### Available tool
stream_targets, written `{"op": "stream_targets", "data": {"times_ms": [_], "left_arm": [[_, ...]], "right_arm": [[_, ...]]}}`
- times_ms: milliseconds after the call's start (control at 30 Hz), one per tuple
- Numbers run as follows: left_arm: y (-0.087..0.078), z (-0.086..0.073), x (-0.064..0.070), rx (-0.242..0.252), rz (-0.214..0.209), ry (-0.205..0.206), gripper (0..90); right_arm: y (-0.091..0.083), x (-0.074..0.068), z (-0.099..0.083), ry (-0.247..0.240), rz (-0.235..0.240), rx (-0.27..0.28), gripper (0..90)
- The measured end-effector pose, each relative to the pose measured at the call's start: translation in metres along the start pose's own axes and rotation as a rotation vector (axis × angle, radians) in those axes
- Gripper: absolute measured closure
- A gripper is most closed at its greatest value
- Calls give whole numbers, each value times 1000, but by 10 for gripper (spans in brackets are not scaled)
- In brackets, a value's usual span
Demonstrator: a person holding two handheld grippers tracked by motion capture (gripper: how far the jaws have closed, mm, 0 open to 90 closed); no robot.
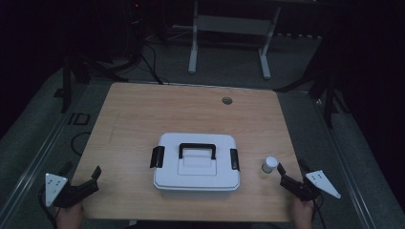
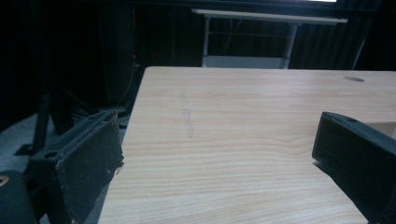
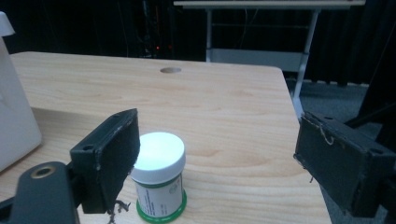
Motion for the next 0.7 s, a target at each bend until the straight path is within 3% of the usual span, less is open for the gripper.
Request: {"op": "stream_targets", "data": {"times_ms": [133,167,200,267,400,467,600,633,700], "left_arm": [[-1,0,-1,-12,-16,-3,14],[-2,2,-3,-37,-74,7,14],[-3,2,-4,-49,-107,20,13],[-3,1,-6,-88,-143,50,13],[-5,-1,-11,-163,-196,61,13],[-6,0,-15,-217,-249,41,14],[-10,3,-23,-265,-294,36,13],[-10,4,-25,-287,-327,32,13],[-9,6,-28,-327,-358,48,13]], "right_arm": [[0,-1,0,-7,-1,-1,135],[0,-1,0,-8,0,0,135],[0,0,0,-1,2,-5,135],[0,0,0,8,11,-4,135],[-1,1,0,21,30,-3,135],[-1,0,0,19,30,-8,135],[0,1,0,19,37,-15,134],[0,1,0,22,38,-16,134],[0,2,0,30,43,-20,134]]}}
Point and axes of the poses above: each handheld gripper's, and its own axes: y roughly forward along the jaws, z roughly out of its top, x roughly to its right, the point moved 1 cm from there along y, roughly forward along the jaws, and after that the axes turned 14 degrees about y, right-handed, at the moved point
